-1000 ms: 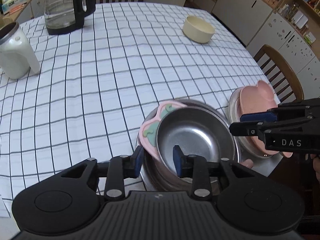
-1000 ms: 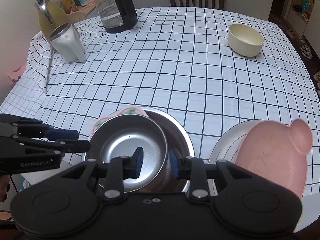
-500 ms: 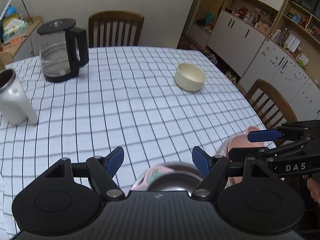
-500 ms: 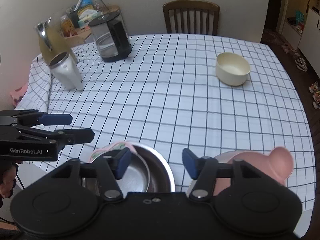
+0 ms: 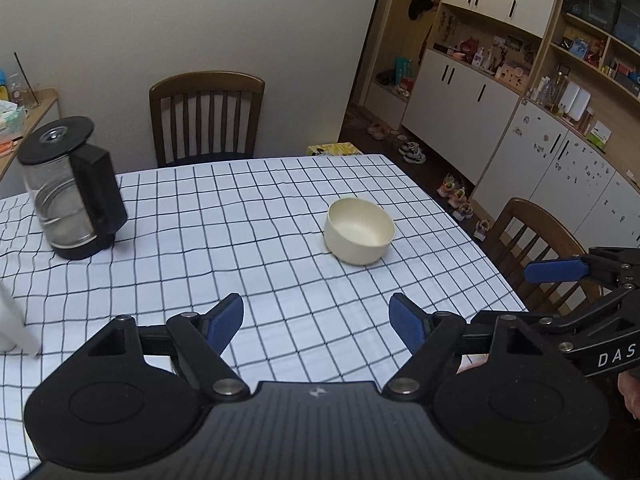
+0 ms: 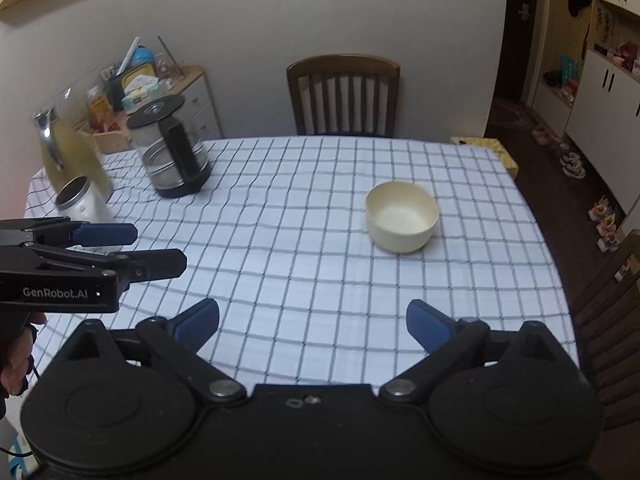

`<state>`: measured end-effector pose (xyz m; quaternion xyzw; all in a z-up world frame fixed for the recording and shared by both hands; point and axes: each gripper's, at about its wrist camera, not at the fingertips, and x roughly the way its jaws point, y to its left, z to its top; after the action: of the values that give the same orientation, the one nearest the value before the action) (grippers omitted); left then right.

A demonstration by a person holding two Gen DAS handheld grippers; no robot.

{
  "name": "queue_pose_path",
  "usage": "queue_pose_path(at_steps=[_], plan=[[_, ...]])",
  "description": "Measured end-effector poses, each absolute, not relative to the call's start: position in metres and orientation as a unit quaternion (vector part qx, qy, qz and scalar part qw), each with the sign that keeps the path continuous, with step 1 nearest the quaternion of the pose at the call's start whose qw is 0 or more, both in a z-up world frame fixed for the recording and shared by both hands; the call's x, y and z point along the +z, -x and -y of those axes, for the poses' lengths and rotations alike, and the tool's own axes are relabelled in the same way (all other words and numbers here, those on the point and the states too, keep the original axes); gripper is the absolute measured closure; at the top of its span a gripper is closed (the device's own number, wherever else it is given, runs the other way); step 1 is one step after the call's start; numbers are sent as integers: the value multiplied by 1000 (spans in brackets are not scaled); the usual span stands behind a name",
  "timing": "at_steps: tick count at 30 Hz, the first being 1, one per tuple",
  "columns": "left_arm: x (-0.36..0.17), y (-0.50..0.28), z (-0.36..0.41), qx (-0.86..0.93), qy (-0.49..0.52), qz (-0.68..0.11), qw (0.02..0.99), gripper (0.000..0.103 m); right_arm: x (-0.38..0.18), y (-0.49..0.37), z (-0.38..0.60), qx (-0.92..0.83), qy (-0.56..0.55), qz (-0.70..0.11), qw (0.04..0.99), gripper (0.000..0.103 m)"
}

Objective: Organize plates and bowls
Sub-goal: 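Move both grippers to the cream ceramic bowl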

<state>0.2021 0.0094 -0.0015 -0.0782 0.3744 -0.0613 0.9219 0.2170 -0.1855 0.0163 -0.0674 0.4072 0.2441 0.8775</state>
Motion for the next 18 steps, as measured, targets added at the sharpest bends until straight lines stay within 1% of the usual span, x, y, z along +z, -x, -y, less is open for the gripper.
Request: queue_pose_path(at_steps=[9, 18], plan=[[-16, -284, 12, -62, 82, -410, 906, 23, 11, -284, 208, 216, 60, -392, 892, 0], [-38, -360, 30, -49, 73, -428, 899, 23, -17, -355, 221, 191, 40, -418, 887, 0]])
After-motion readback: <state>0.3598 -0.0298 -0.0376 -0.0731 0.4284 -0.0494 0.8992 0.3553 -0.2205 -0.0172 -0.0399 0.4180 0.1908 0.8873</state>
